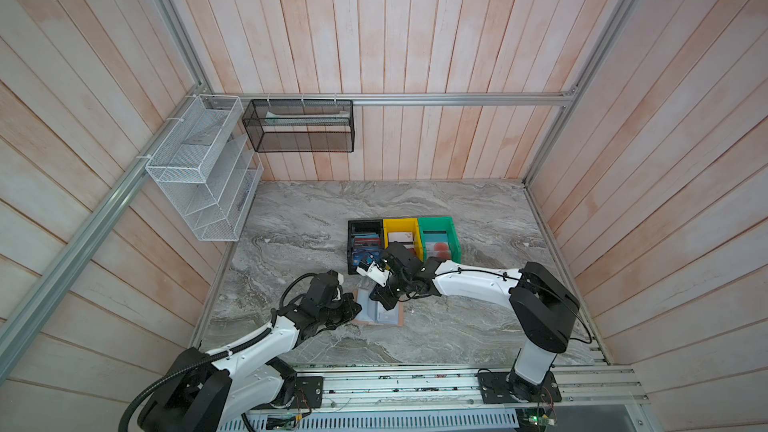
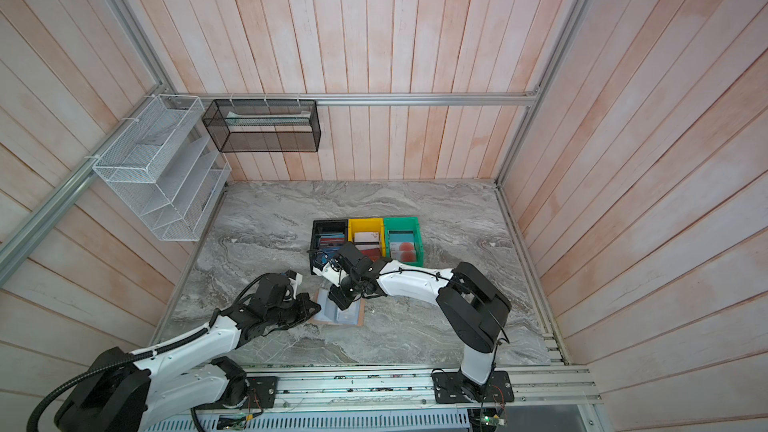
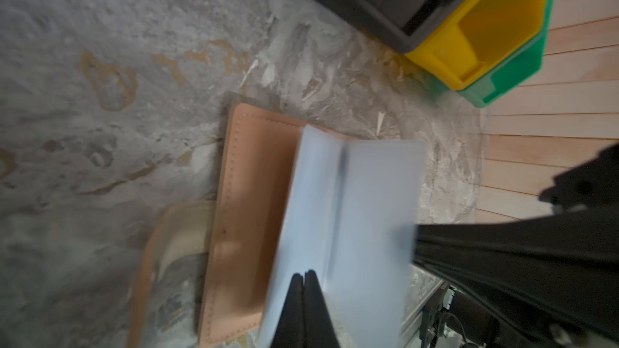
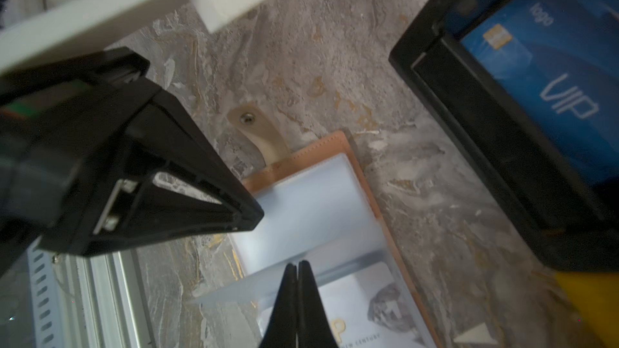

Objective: Take the credit cards out of the card holder
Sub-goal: Flip over the card slot in the card holder.

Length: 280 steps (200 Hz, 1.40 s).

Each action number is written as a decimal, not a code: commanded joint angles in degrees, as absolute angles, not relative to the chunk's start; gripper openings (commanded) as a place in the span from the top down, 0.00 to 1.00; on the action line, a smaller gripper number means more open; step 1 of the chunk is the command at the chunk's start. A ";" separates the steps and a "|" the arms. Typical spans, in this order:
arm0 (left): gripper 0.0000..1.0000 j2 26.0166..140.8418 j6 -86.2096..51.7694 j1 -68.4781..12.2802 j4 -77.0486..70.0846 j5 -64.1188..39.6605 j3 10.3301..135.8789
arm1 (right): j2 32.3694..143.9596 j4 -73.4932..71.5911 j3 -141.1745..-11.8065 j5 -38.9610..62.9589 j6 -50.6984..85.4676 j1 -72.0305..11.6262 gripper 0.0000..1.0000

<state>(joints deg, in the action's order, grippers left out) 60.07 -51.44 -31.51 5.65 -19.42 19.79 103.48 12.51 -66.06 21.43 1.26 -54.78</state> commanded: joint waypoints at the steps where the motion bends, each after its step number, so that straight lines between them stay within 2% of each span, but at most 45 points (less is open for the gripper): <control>1: 1.00 55.53 -51.65 -31.20 8.67 -18.64 21.27 | 106.99 12.82 -68.40 25.06 0.38 -55.20 1.00; 30: 1.00 50.56 -52.88 -31.15 8.78 -19.25 20.82 | 108.79 13.21 -69.01 25.14 0.60 -55.20 1.00; 58: 1.00 50.32 -53.76 -31.11 6.11 -20.29 19.92 | 108.42 12.35 -67.72 25.49 0.97 -55.22 1.00; 128: 1.00 63.60 -56.16 -31.20 -9.81 -24.15 16.16 | 104.15 9.63 -62.15 25.22 3.20 -53.68 1.00; 195: 1.00 68.41 -55.28 -31.20 -11.02 -24.08 16.30 | 96.92 11.15 -55.35 22.07 4.84 -51.14 1.00; 280: 1.00 73.69 -55.75 -31.45 -16.05 -26.63 17.47 | 98.25 15.33 -53.23 16.35 4.81 -50.54 1.00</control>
<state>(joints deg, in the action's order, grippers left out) 72.75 -55.77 -31.42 -13.61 -25.32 16.75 97.12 13.10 -52.69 18.81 4.54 -50.85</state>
